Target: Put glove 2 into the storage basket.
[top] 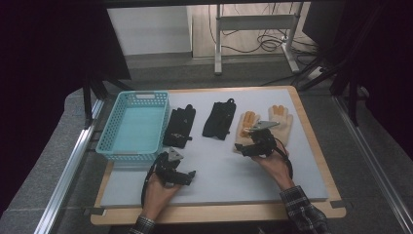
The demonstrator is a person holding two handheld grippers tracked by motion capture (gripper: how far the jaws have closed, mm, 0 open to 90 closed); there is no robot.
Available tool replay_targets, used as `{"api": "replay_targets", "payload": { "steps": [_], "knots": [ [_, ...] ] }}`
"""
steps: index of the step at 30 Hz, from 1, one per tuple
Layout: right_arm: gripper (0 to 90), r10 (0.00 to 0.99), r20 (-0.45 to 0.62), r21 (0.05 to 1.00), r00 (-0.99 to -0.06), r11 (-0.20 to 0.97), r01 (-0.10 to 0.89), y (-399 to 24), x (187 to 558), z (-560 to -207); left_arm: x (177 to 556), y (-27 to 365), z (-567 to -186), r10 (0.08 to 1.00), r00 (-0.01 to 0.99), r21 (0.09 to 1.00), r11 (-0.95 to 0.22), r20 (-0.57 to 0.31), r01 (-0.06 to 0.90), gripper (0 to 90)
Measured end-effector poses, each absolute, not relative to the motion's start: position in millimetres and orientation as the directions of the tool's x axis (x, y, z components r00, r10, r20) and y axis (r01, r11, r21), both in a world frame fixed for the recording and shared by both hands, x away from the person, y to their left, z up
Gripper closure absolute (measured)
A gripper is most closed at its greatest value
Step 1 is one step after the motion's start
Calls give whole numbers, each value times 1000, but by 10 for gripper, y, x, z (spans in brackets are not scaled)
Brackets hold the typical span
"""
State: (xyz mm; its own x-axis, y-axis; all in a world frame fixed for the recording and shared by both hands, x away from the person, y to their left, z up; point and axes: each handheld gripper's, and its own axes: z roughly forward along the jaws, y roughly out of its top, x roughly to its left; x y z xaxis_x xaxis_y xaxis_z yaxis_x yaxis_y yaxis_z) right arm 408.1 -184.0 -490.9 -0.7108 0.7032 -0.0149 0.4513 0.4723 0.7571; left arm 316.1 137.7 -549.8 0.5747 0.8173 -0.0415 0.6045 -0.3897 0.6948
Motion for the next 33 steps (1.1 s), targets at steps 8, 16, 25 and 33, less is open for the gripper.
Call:
{"api": "replay_targets", "payload": {
  "steps": [8,16,25,33],
  "knots": [
    [238,702,-37,758,-711,484,438,-1668,4317,-4852,3161,1378,-5497,818,573,695,-389,-42,605,18],
    [350,701,-64,749,-710,505,430,-1482,4587,-4836,3161,1380,-5496,820,570,693,-386,-44,609,23],
    [475,728,-42,736,-684,486,471,-1344,4959,-4860,3163,1380,-5498,820,571,696,-384,-45,606,23],
    [398,745,-28,718,-666,478,505,-1154,5204,-4964,3162,1379,-5499,821,569,697,-380,-48,607,23]
  ]
}}
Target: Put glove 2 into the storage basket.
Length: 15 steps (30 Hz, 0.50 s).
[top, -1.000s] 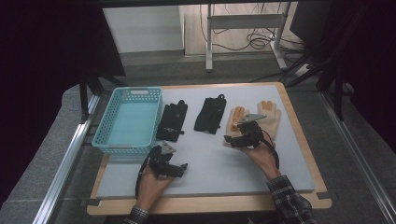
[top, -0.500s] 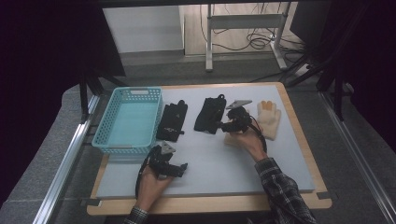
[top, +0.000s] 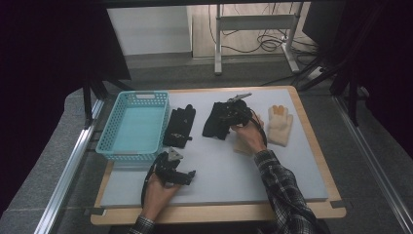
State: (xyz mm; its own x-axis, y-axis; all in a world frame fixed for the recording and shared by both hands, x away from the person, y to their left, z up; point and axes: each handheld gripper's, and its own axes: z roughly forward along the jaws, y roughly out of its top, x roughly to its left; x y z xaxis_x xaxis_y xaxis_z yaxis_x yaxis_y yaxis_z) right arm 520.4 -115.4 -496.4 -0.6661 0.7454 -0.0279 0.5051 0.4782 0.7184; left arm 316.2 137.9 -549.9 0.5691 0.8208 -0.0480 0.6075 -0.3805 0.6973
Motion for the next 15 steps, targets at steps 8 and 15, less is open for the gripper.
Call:
{"api": "replay_targets", "payload": {
  "steps": [8,15],
  "knots": [
    [323,766,-28,697,-642,475,537,-991,5367,-5099,3161,1379,-5501,821,569,698,-379,-48,607,23],
    [440,789,-46,623,-613,502,600,-870,5482,-5170,3161,1378,-5501,821,569,699,-379,-48,607,23]
  ]
}}
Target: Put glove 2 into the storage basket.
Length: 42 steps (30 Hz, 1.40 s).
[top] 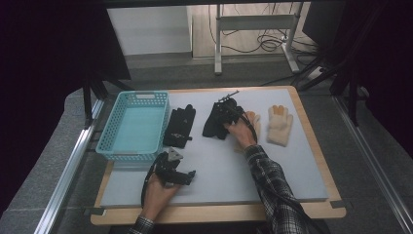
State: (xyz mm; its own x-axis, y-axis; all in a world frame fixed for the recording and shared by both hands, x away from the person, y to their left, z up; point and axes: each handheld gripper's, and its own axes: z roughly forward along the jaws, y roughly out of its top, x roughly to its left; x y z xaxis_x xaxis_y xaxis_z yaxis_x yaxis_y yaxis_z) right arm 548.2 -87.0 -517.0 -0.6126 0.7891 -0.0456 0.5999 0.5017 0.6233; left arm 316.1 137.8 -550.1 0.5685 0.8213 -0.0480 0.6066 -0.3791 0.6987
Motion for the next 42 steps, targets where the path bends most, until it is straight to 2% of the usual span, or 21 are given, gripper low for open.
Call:
{"api": "replay_targets", "payload": {
  "steps": [2,4,5,6,7,8,9,15,26,34,35,36,37,42],
  "knots": [
    [467,796,-20,621,-605,484,616,-876,5494,-5173,3161,1378,-5501,821,568,699,-379,-48,607,23],
    [597,803,9,624,-596,461,631,-898,5504,-5170,3161,1378,-5501,821,569,698,-379,-48,607,23],
    [597,803,9,624,-596,461,631,-898,5504,-5170,3162,1379,-5500,821,569,698,-380,-48,607,23],
    [714,791,34,626,-611,459,630,-896,5491,-5170,3162,1379,-5500,821,569,698,-380,-48,608,23],
    [714,791,34,626,-611,459,630,-896,5491,-5170,3162,1379,-5500,821,569,698,-380,-48,608,23],
    [793,786,52,626,-616,455,634,-883,5483,-5169,3163,1379,-5500,821,568,698,-380,-48,608,24],
    [806,785,50,626,-618,457,632,-876,5479,-5167,3163,1379,-5500,821,568,698,-379,-49,608,24],
    [822,771,11,631,-637,488,603,-863,5443,-5115,3162,1379,-5501,822,568,698,-378,-50,608,24],
    [820,712,48,703,-701,475,530,-994,5143,-4728,3162,1379,-5501,822,567,698,-379,-49,608,24],
    [819,632,51,754,-773,483,445,-1021,4640,-4432,3162,1379,-5502,822,568,699,-378,-48,606,24],
    [819,613,58,763,-788,482,431,-1026,4479,-4391,3162,1379,-5502,822,568,699,-378,-48,607,24],
    [818,613,58,763,-788,482,431,-1026,4479,-4391,3162,1380,-5502,822,568,699,-378,-48,607,24],
    [816,598,61,771,-799,480,418,-1033,4302,-4377,3164,1382,-5500,820,570,698,-383,-44,605,24],
    [813,583,65,774,-810,483,410,-1084,3894,-4490,3162,1378,-5500,823,566,699,-377,-48,607,24]
  ]
}}
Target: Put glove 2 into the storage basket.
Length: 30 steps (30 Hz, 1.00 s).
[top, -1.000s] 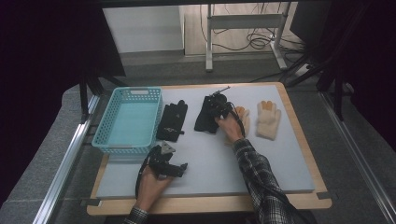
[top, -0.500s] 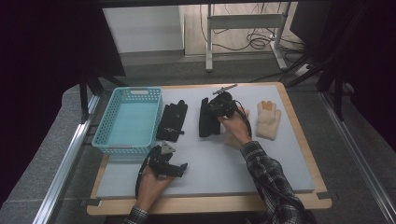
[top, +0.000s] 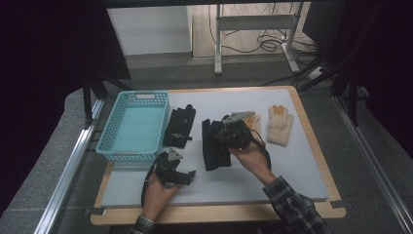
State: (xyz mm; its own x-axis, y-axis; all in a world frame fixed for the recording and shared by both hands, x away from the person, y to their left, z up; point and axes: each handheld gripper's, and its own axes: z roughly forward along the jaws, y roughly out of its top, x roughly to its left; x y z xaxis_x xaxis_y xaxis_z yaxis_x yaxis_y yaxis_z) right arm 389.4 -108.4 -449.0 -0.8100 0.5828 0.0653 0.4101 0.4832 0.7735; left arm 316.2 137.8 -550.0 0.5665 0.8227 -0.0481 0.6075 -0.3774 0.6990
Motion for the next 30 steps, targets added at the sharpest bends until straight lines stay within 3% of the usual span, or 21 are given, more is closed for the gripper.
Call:
{"api": "replay_targets", "payload": {
  "steps": [8,9,10,13,20,30],
  "knots": [
    [780,590,78,752,-804,494,436,-1195,3594,-4865,3161,1378,-5501,824,565,700,-375,-49,607,25],
    [658,590,71,746,-804,503,436,-1213,3591,-4945,3162,1380,-5500,822,567,699,-379,-47,607,24],
    [606,597,61,751,-800,501,431,-1227,3593,-4955,3161,1380,-5499,822,567,698,-379,-47,607,24],
    [525,619,52,773,-783,472,424,-1296,3633,-4902,3161,1379,-5500,823,566,700,-376,-48,607,24],
    [585,661,48,785,-749,439,437,-1504,3797,-4767,3159,1378,-5499,823,565,699,-376,-50,609,24],
    [620,609,80,764,-789,471,442,-1403,3969,-4813,3088,1470,-5467,836,548,693,-379,-27,613,40]
  ]
}}
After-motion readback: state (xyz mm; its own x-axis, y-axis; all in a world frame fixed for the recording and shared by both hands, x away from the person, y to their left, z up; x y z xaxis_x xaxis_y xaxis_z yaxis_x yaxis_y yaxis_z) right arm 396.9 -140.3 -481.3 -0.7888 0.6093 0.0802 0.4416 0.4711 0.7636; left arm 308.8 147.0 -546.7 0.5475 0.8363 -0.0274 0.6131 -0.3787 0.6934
